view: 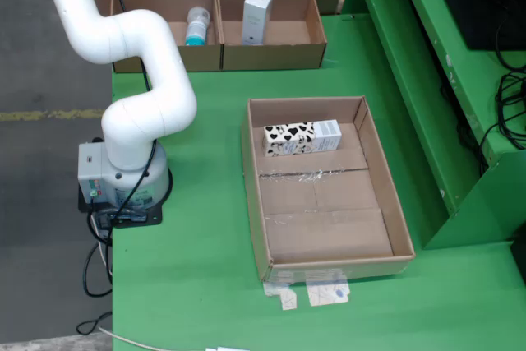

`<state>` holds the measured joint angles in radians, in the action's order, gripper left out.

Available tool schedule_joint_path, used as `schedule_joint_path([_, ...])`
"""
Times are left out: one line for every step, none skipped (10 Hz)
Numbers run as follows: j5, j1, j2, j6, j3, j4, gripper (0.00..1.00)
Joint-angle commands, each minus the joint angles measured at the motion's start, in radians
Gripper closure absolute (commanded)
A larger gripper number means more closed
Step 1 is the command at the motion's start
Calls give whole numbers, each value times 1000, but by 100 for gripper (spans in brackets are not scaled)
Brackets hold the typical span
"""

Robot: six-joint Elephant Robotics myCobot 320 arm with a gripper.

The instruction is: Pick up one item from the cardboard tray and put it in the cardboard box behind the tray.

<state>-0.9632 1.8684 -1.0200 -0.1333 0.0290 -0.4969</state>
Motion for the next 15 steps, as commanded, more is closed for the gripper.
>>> schedule_joint_path([10,6,32,-6,-29,-14,100])
schedule_joint_path([10,6,32,-6,-29,-14,100])
schedule_joint_path([10,6,32,-6,-29,-14,100])
schedule_joint_path([11,18,35,11,-29,-14,100])
schedule_joint_path([16,41,41,52,-29,9,100])
schedule_joint_path([-47,48,122,186,-29,276,100])
schedule_joint_path([-99,57,155,262,-29,410,100])
schedule_joint_path([-166,56,192,336,-29,575,100])
schedule_joint_path([-208,45,207,370,-29,665,100])
schedule_joint_path([-240,33,212,389,-29,726,100])
schedule_joint_path([-261,21,210,399,-29,774,100])
schedule_joint_path([-279,14,212,413,-29,828,100])
schedule_joint_path([-279,14,212,413,-29,828,100])
schedule_joint_path([-319,-9,213,431,-29,931,100])
schedule_joint_path([-319,-9,213,431,-29,931,100])
